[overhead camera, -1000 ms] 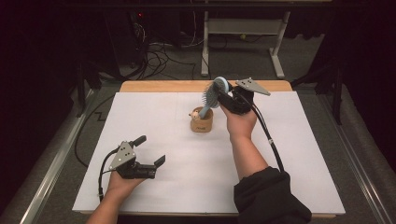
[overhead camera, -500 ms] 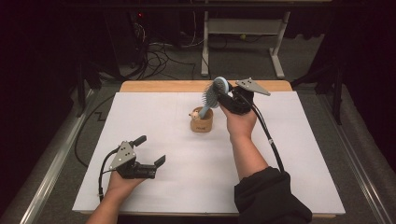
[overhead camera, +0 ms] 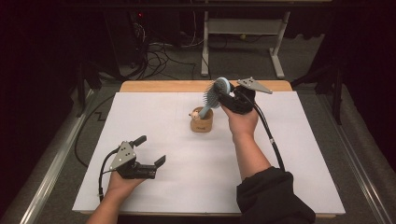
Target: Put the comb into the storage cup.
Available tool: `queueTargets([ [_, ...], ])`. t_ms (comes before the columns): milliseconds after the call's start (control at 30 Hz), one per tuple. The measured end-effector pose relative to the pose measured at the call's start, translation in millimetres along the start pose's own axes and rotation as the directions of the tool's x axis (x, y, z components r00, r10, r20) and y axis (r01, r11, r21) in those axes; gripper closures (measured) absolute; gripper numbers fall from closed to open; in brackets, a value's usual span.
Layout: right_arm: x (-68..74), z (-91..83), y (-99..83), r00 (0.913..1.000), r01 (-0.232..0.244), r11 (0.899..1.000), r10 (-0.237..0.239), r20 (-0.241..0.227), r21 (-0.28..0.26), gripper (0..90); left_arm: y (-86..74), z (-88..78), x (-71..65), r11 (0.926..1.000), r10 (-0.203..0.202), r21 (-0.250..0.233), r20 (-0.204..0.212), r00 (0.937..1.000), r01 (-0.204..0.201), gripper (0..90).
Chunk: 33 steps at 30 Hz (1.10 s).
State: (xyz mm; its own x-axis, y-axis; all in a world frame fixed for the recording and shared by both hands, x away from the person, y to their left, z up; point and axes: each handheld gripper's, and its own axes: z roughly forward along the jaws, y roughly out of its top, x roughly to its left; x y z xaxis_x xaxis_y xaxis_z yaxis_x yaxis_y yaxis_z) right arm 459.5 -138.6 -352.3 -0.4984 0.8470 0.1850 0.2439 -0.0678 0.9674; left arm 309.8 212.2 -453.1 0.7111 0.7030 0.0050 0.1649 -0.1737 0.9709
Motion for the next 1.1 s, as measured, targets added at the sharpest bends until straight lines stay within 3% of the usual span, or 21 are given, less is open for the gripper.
queueTargets([
  [567,-1.4,-1.7,0.5,0.9999,0.010,1.000,-0.010,-0.011,0.011,42.4,-0.2,0.5,0.0,1.0000,0.005,0.005,-0.004,1.0000,-0.005,0.0],
  [800,-3.6,0.9,-2.6,0.9999,-0.004,1.000,0.004,0.010,0.031,32.7,-0.3,0.9,-0.2,0.9999,0.006,0.009,-0.001,1.0000,-0.006,0.0],
  [1100,-6.1,1.8,-5.4,0.9993,-0.014,0.999,0.012,0.034,0.037,31.0,0.0,0.0,0.2,1.0000,0.007,0.006,-0.002,1.0000,-0.007,0.0],
])
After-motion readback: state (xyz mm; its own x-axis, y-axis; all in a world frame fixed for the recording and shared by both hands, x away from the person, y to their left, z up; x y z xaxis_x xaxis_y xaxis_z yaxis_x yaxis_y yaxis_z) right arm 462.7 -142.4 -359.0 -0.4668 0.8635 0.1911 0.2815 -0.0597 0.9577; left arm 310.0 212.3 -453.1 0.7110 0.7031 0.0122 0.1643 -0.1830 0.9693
